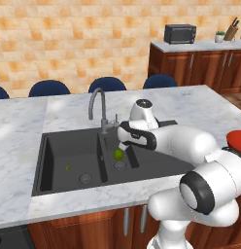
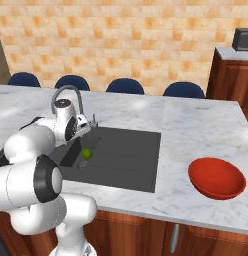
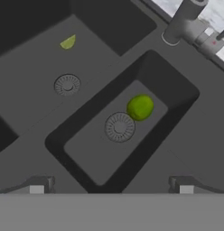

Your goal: Remove the lemon wedge and lime from the sink. Then move the bowl and cup from the counter to the sink for washing.

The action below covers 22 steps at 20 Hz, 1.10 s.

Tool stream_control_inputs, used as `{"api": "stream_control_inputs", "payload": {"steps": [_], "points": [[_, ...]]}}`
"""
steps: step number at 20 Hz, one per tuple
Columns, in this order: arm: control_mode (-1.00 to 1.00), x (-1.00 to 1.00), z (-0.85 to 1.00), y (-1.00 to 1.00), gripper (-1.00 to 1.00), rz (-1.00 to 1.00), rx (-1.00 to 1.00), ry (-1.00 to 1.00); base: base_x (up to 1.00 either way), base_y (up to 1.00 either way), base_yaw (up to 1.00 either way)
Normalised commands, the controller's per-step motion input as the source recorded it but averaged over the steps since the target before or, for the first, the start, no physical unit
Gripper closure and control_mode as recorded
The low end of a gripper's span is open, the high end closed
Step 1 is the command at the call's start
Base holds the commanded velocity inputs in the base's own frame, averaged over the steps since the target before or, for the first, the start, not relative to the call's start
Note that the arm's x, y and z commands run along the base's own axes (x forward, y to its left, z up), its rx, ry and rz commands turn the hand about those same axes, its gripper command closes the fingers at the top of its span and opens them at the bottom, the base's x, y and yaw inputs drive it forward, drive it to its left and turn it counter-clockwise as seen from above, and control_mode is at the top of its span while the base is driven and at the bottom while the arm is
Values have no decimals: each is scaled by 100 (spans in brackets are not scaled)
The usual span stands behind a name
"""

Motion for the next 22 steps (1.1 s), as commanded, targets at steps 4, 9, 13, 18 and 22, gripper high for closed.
{"api": "stream_control_inputs", "payload": {"steps": [4,9,13,18,22], "points": [[-100,18,-18,1,-100,0,0,0,0,0,0],[-100,19,-17,2,-100,0,0,0,0,0,0],[-100,25,-15,5,-100,0,0,1,0,0,0],[-100,19,-19,6,-100,0,-3,0,0,0,0],[-100,7,-20,6,-100,0,-12,0,0,0,0]]}}
